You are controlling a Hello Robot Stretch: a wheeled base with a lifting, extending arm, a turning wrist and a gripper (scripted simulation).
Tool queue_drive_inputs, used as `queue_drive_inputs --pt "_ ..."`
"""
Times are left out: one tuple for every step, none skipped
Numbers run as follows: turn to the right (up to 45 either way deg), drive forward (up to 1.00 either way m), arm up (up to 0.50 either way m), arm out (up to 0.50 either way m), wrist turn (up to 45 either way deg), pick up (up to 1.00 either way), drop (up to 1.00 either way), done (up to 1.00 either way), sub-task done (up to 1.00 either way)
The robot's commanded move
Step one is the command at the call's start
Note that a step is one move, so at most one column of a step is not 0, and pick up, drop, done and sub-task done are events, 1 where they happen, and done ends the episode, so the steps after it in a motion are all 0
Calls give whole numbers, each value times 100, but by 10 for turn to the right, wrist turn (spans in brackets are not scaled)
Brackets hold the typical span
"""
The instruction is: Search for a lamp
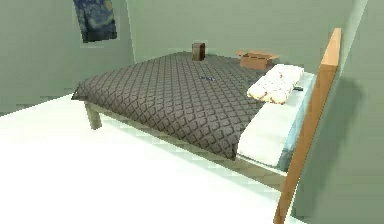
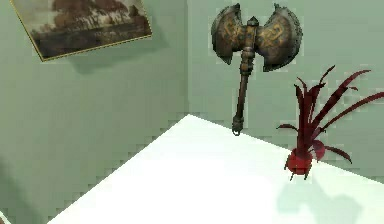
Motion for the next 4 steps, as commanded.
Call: queue_drive_inputs --pt "-30 0 0 0 0 0 0 0 0" --pt "0 60 0 0 0 0 0 0 0" --pt "-450 0 0 0 0 0 0 0 0" --pt "-60 0 0 0 0 0 0 0 0"
